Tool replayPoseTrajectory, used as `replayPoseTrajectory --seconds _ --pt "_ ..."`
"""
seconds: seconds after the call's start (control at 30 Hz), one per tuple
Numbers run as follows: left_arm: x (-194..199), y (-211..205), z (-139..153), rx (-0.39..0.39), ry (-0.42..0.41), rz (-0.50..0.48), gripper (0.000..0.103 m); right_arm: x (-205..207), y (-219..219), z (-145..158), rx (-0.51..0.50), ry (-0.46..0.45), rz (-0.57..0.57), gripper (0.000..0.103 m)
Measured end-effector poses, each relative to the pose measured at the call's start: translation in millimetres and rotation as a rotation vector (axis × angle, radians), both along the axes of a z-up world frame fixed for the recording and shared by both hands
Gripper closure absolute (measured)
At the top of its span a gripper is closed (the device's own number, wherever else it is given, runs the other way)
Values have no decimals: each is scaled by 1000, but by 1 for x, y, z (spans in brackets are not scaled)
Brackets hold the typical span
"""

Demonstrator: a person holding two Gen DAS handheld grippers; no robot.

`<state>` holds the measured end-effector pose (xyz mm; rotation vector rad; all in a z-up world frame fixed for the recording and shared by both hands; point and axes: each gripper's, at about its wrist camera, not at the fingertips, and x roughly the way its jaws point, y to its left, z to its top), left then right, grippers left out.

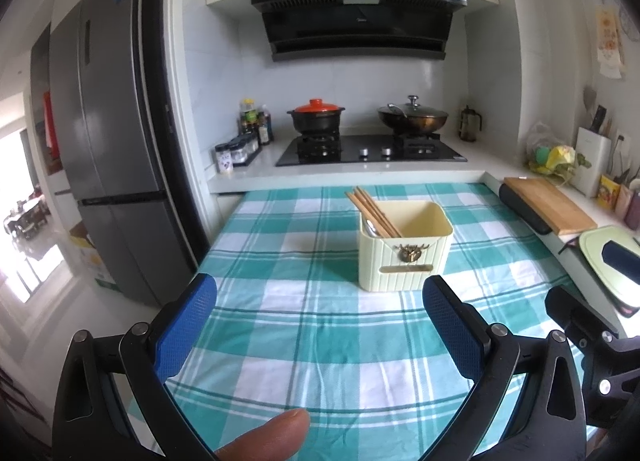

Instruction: Organize utensils

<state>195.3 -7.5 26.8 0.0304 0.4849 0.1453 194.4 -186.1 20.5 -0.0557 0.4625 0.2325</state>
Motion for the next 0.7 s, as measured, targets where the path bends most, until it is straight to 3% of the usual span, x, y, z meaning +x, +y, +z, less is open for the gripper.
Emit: replayPoseTrajectory --seconds 0.7 --pt "2 -2 -5 -9 9 -15 0 3 4 -7 -17 16 12 0"
